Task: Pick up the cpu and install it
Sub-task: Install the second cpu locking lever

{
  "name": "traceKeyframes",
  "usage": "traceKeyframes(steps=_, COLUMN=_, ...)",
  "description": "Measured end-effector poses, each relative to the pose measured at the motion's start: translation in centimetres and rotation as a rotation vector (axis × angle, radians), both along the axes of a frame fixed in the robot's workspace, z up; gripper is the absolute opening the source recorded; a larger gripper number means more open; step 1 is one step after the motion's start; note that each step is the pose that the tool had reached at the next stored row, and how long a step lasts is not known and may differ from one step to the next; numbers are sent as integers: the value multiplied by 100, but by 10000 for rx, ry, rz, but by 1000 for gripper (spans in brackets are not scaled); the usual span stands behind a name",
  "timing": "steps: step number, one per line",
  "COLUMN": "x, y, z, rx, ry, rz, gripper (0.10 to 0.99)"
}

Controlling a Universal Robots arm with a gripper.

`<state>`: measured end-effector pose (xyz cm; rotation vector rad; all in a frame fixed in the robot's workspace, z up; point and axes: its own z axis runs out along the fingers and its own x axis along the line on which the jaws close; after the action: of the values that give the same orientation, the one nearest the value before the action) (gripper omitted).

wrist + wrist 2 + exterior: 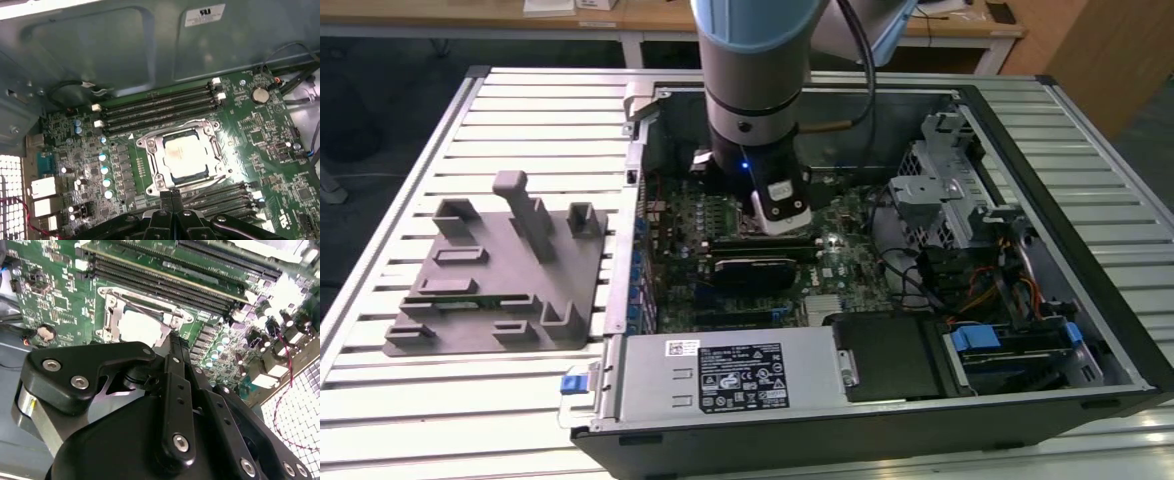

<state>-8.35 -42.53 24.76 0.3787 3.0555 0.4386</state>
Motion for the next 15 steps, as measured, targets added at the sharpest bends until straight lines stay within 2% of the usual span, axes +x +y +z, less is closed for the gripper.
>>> traceKeyframes(steps=6, x=29, y=-71, z=-49, rx=33, ry=-1, rz=-32, gripper=106)
traceKeyframes(steps=11, x=100, y=-85, z=-84, rx=72, ry=2, rz=-36, gripper=106)
traceKeyframes(steps=15, x=107, y=-86, z=-139, rx=145, ry=2, rz=-39, gripper=106)
